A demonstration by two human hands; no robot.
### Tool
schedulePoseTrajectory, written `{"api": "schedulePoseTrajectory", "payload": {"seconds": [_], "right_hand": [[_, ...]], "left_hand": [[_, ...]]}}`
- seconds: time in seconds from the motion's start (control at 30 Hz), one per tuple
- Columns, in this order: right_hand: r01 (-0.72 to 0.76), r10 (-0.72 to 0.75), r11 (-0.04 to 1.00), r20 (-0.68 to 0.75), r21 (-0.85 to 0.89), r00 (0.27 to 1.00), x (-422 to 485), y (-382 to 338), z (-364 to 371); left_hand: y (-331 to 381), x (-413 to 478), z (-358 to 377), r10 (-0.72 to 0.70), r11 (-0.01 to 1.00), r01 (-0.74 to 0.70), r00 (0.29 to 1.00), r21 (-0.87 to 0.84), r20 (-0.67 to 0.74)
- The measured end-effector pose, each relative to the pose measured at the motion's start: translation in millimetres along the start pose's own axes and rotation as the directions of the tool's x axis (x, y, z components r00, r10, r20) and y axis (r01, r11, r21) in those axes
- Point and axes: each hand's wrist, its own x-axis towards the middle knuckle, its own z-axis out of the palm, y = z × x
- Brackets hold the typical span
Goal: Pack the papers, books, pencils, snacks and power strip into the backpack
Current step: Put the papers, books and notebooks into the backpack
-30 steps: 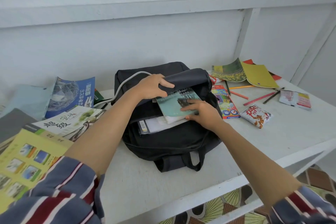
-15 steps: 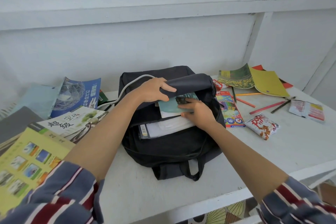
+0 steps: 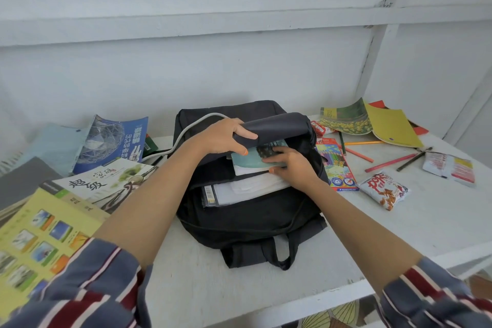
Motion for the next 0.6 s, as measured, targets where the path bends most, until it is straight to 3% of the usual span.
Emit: {"api": "schedulePoseTrajectory", "payload": {"seconds": [0.33, 0.43, 0.6], "right_hand": [[0.008, -0.007, 1.0, 0.042, -0.006, 0.999, 3, -3, -4], [0.021, -0.022, 1.0, 0.046, 0.023, 0.999, -4, -6, -13], [-0.028, 0.018, 0.975, 0.047, 0.222, 0.999, -28, -5, -51]], "left_hand": [[-5, 1, 1, 0.006, 1.0, -0.006, 1.0, -0.019, 0.025], [1, -1, -2, -0.01, 1.0, 0.01, 0.989, 0.0, 0.145], [21, 1, -4, -0.13, 0.987, 0.089, 0.931, 0.133, 0.342]]}}
